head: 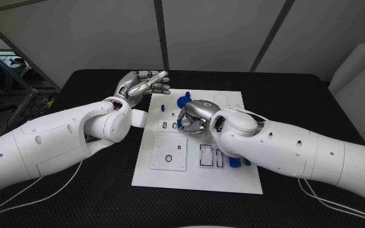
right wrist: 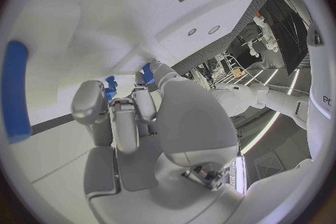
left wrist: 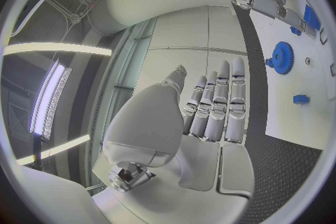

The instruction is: Assemble the parts on the task board

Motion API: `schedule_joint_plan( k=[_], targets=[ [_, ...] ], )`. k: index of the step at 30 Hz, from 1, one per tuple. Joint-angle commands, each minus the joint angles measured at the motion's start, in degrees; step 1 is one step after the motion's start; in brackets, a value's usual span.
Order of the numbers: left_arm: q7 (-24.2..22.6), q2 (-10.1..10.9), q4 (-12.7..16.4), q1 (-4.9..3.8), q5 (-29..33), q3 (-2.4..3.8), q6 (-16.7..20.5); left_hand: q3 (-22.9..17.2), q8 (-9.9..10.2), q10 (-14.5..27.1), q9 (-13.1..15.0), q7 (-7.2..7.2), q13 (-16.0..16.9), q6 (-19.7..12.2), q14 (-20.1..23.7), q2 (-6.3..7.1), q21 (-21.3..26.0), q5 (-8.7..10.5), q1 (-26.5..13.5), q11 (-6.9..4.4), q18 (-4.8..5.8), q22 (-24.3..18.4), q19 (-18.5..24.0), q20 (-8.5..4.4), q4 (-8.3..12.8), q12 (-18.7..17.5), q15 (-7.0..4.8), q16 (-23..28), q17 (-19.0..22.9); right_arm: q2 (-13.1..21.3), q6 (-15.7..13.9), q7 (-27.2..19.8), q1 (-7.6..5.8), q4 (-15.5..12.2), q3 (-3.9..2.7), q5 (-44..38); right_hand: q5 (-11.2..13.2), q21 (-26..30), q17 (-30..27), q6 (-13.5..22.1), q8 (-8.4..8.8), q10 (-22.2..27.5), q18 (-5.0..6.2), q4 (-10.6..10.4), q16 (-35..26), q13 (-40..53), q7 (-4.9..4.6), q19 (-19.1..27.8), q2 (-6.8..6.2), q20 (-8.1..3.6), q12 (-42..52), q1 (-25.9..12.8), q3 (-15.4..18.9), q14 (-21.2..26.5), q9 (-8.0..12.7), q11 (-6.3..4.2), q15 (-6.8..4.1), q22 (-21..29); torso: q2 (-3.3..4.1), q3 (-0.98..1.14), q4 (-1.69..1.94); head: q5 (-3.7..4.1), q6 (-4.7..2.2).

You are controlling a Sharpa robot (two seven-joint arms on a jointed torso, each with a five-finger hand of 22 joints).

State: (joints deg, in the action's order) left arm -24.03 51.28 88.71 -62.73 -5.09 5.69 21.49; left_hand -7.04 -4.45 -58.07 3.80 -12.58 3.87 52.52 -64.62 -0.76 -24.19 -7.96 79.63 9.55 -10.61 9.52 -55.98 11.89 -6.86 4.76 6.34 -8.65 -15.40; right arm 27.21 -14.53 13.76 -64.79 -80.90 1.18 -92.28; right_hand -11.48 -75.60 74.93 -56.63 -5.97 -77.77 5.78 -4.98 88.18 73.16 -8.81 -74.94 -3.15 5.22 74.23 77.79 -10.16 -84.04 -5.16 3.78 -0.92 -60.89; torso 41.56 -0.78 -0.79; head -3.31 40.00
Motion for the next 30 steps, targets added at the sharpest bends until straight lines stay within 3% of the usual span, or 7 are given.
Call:
schedule_joint_plan(
  k=[1,19,22,24,27,30],
  targets=[
    [-0.2,-0.1,0.0,-0.1,-0.3,0.05,-0.6,-0.3,0.2,-0.4,0.0,-0.11,0.0,0.3,0.1,-0.04,-0.3,0.12,0.3,0.06,0.24,0.1,0.3,0.08,0.1,-0.4,-0.05,0.4,-0.1,0.0,0.9,0.8,0.07,0.1,0.13,-0.3,0.2,0.2,11.2,0.4,0.3,0.2,-0.26,-0.2,0.0,-0.1,-0.06,0.0,-0.3,0.33,-0.3,-0.3,0.1,-5.1,0.1,0.04,0.44,0.1,0.01,-0.01,0.0,0.01,0.04],
    [-0.2,-0.1,0.0,-0.1,-0.3,0.05,-0.7,-0.3,0.2,-0.4,0.0,-0.11,0.0,0.3,0.1,-0.04,-0.3,0.12,0.3,0.06,0.24,0.1,0.3,0.08,0.1,-0.4,-0.05,0.4,-0.1,-0.1,0.8,1.0,0.07,0.1,0.13,-0.3,0.7,0.5,11.0,1.0,0.47,0.6,-0.14,-0.5,-0.1,-0.4,-0.17,0.3,-0.74,0.53,-0.6,-1.0,0.5,-5.0,0.0,0.19,0.6,0.6,0.01,-0.01,0.0,0.01,0.11],
    [-0.2,-0.1,-0.1,-0.1,-0.3,0.05,-0.7,-0.3,0.2,-0.4,0.0,-0.11,0.0,0.3,0.1,-0.04,-0.3,0.12,0.3,0.06,0.24,0.1,0.3,0.08,0.1,-0.4,-0.05,0.4,-0.1,0.0,0.4,1.1,0.07,0.1,0.13,-0.3,1.5,0.9,10.8,2.6,1.19,1.5,-0.06,-0.8,-0.2,-1.4,-0.46,0.6,-1.32,0.71,-1.6,-1.6,1.0,-5.0,0.3,0.45,0.82,1.1,0.0,0.0,-0.01,0.04,0.14],
    [-0.1,-0.1,-0.1,-0.1,-0.3,0.05,-0.7,-0.3,0.2,-0.4,0.0,-0.11,0.0,0.3,0.1,-0.04,-0.3,0.12,0.3,0.06,0.24,0.1,0.3,0.08,0.1,-0.4,-0.05,0.4,-0.1,0.0,-0.4,1.1,0.07,0.0,0.13,-0.3,4.0,1.2,10.9,5.3,2.24,3.5,-0.01,-1.6,-0.1,-3.7,-1.07,0.9,-2.44,1.04,-3.8,-2.6,2.2,-5.0,0.9,1.01,1.25,1.5,-0.01,0.0,-0.02,0.05,0.16],
    [-0.1,-0.1,-0.1,-0.1,-0.3,0.05,-0.8,-0.3,0.3,-0.4,0.0,-0.14,0.0,0.3,0.0,-0.03,-0.3,0.12,0.2,0.09,0.24,0.1,0.3,0.09,0.1,-0.4,-0.04,0.4,-0.1,0.3,-2.2,0.9,0.07,-0.3,0.13,-0.3,3.9,1.4,10.9,8.7,2.34,4.9,0.07,-3.2,-0.1,-5.3,-1.81,1.2,-3.92,1.66,-5.0,-3.1,4.7,-5.0,1.4,1.73,1.89,1.9,-0.04,0.02,-0.03,0.08,0.12],
    [0.0,-0.1,-0.3,-0.1,-0.3,0.05,-0.8,-0.3,0.3,-0.4,0.0,-0.14,0.0,0.3,0.0,-0.03,-0.3,0.12,0.2,0.09,0.24,0.1,0.3,0.09,0.1,-0.4,-0.04,0.4,-0.1,0.8,-3.8,0.6,0.07,-0.9,0.13,-0.3,3.7,1.7,10.8,10.2,2.02,5.4,0.16,-5.2,-0.2,-5.9,-2.16,1.4,-4.47,2.06,-5.2,-1.9,6.7,-4.9,1.3,2.06,2.23,2.3,-0.04,0.08,-0.05,0.03,0.12]
  ],
)
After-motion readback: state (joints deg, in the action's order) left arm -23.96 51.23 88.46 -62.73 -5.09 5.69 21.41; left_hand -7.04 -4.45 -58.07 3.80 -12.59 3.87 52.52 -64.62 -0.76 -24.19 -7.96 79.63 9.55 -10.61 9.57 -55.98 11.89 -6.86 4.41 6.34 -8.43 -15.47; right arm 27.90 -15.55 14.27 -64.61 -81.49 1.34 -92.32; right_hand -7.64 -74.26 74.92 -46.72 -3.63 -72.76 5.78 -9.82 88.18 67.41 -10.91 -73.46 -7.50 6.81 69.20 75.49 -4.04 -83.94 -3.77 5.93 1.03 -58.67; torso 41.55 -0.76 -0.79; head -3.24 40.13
